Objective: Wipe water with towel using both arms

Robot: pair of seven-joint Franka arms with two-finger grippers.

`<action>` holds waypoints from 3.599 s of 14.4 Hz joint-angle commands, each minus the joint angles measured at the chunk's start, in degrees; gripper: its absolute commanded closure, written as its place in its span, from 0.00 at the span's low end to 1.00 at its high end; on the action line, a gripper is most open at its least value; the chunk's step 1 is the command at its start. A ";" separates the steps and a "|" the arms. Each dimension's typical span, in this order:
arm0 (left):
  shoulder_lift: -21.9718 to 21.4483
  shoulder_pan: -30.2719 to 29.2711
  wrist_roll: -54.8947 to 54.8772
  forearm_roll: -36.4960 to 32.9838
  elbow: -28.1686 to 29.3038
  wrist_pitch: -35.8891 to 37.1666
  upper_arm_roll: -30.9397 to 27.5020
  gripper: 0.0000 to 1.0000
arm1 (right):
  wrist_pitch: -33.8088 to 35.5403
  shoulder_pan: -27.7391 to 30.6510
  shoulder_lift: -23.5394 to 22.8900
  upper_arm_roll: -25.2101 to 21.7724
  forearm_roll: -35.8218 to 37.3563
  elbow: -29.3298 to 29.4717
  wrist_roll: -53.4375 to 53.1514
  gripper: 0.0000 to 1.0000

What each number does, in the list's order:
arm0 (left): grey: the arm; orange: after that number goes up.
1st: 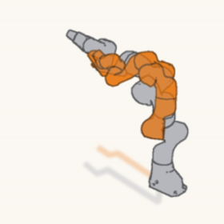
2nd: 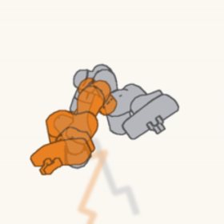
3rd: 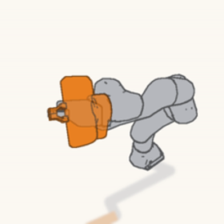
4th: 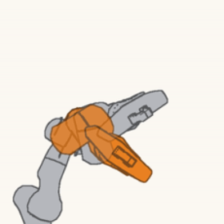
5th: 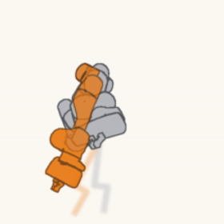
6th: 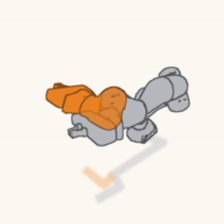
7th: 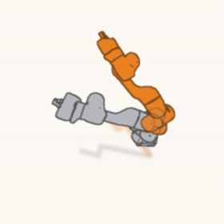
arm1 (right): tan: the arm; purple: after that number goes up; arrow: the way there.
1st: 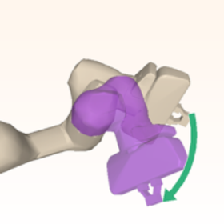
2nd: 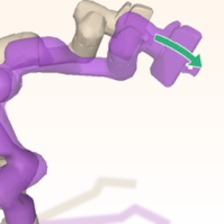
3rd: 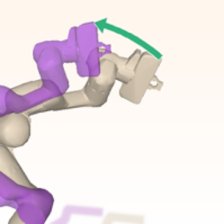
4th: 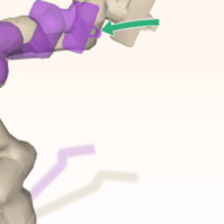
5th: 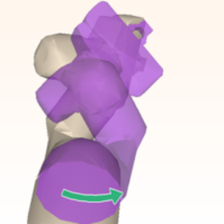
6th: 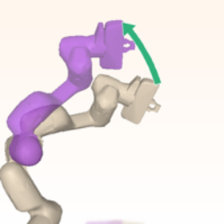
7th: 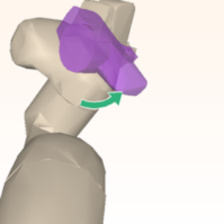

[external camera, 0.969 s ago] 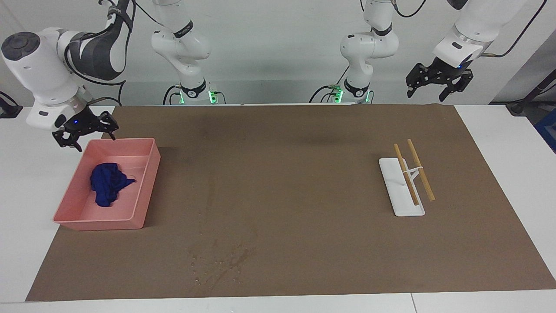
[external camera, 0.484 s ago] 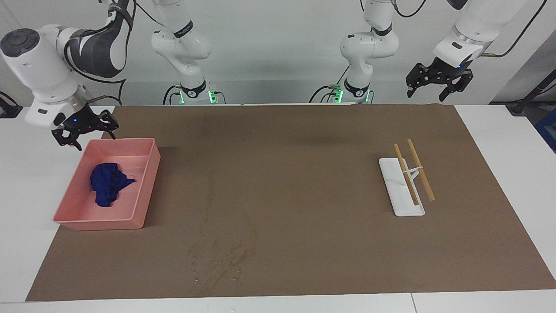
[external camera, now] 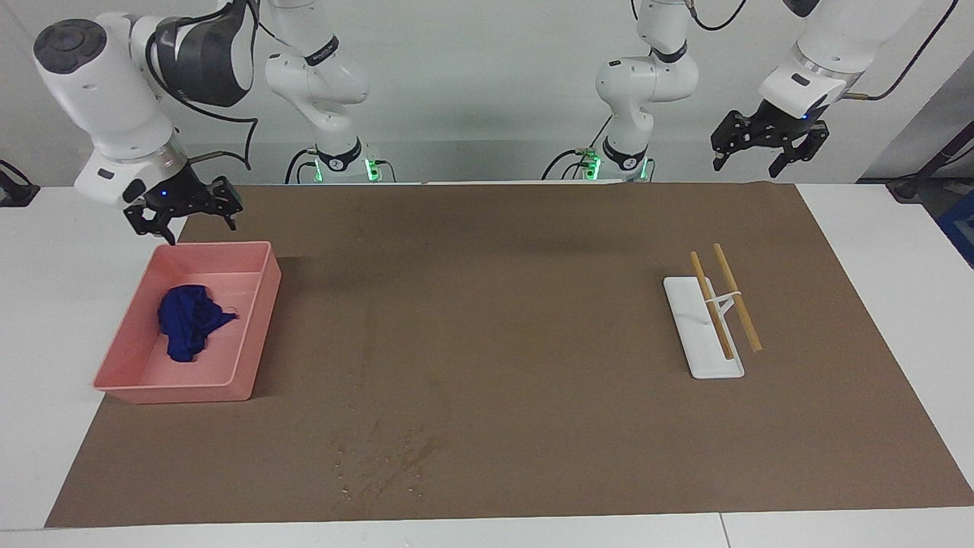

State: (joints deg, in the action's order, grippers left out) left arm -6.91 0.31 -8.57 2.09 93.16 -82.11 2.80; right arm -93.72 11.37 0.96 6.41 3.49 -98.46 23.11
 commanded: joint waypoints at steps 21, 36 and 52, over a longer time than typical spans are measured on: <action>-1.26 0.57 0.57 0.63 1.24 0.46 -0.52 0.00 | 8.11 -19.28 2.82 -13.18 -7.10 2.66 -17.57 0.00; -1.26 0.57 0.57 0.63 1.15 0.46 -0.52 0.00 | 8.03 -13.31 2.82 -7.47 -7.18 2.04 -17.75 0.00; -1.26 0.57 0.57 0.63 1.24 0.37 -0.52 0.00 | 0.47 -11.03 2.29 -7.38 -5.16 2.30 -18.63 0.00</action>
State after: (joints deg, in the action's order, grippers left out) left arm -6.91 0.31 -8.57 2.09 93.16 -82.10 2.80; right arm -91.79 -1.26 3.21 -1.31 -2.32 -95.93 5.73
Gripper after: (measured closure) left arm 0.000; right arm 0.000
